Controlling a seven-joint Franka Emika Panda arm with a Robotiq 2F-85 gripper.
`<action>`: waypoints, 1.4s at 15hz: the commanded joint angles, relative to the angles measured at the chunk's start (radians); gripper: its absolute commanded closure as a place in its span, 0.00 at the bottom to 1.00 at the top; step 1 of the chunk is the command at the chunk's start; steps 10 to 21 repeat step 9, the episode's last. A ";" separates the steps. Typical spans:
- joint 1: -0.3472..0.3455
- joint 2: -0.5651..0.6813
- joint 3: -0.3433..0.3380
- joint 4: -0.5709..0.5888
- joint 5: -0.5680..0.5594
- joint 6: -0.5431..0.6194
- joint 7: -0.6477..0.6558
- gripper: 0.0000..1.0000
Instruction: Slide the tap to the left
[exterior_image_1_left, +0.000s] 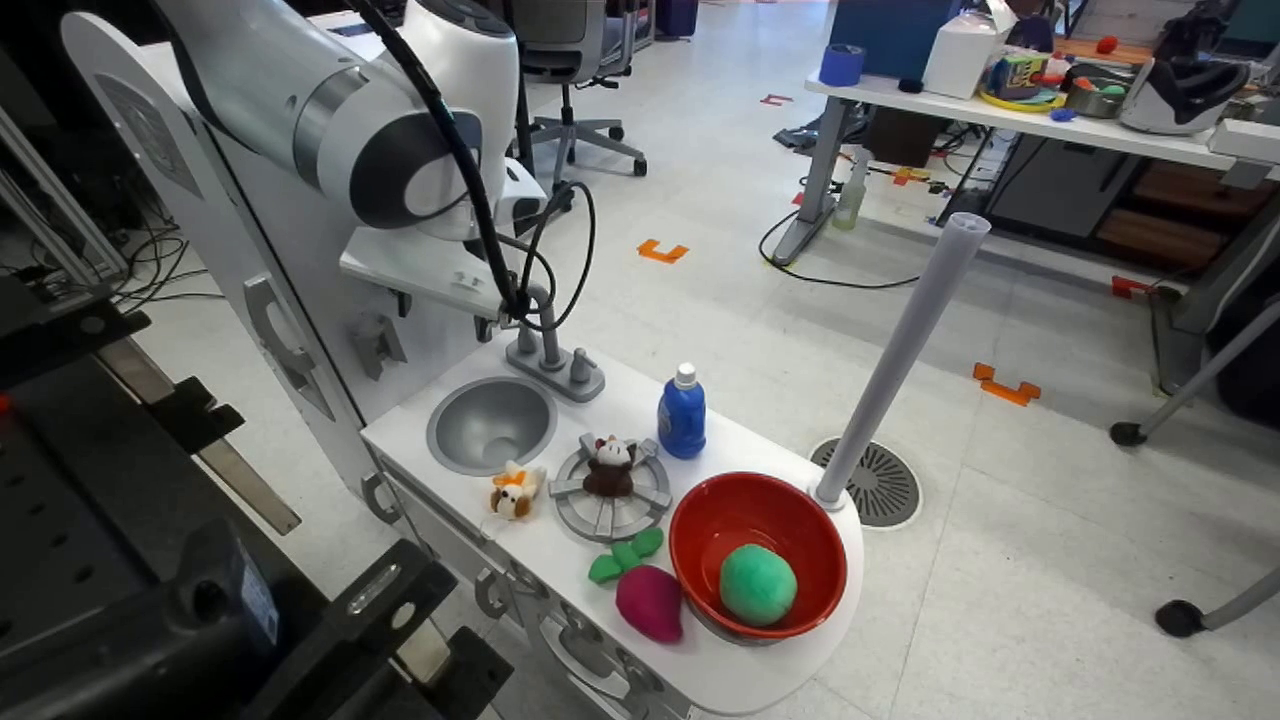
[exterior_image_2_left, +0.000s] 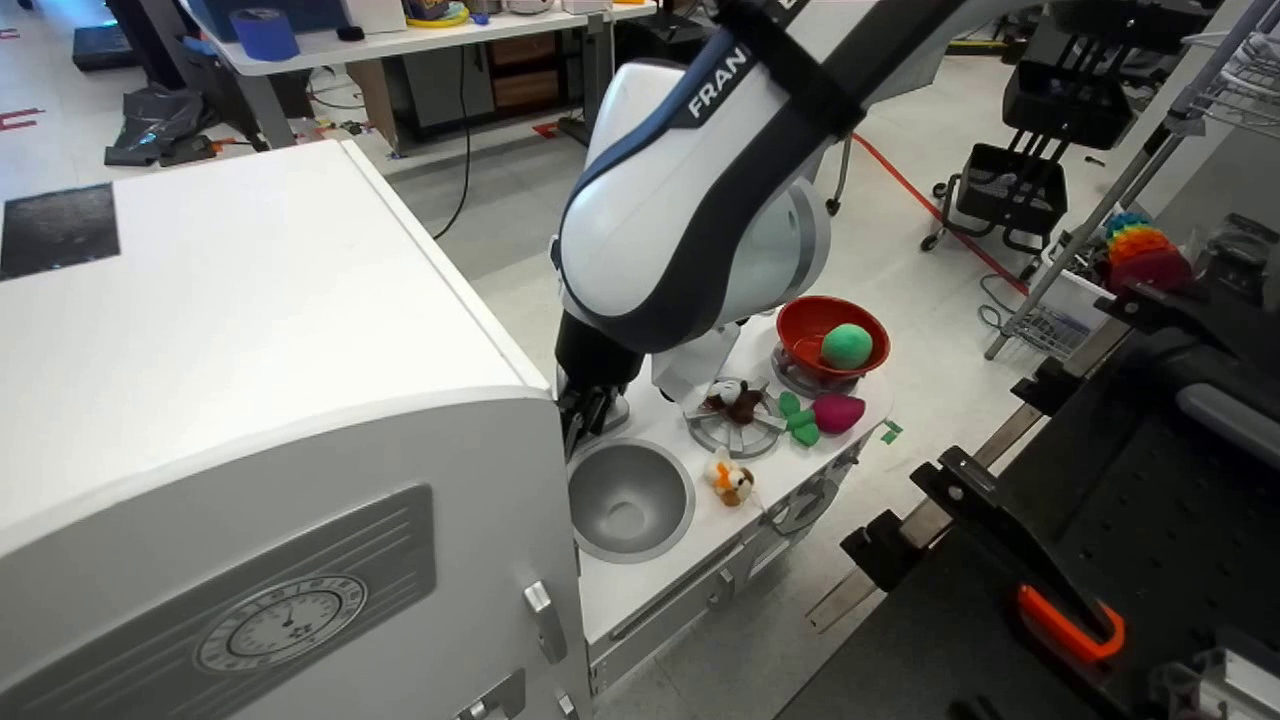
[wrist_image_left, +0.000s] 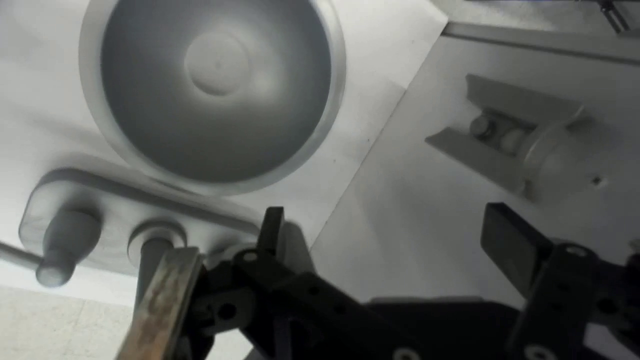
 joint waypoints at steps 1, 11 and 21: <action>0.076 -0.161 -0.106 -0.202 0.030 -0.048 0.145 0.00; 0.111 -0.257 -0.157 -0.345 0.024 -0.078 0.185 0.00; 0.111 -0.257 -0.157 -0.345 0.024 -0.078 0.185 0.00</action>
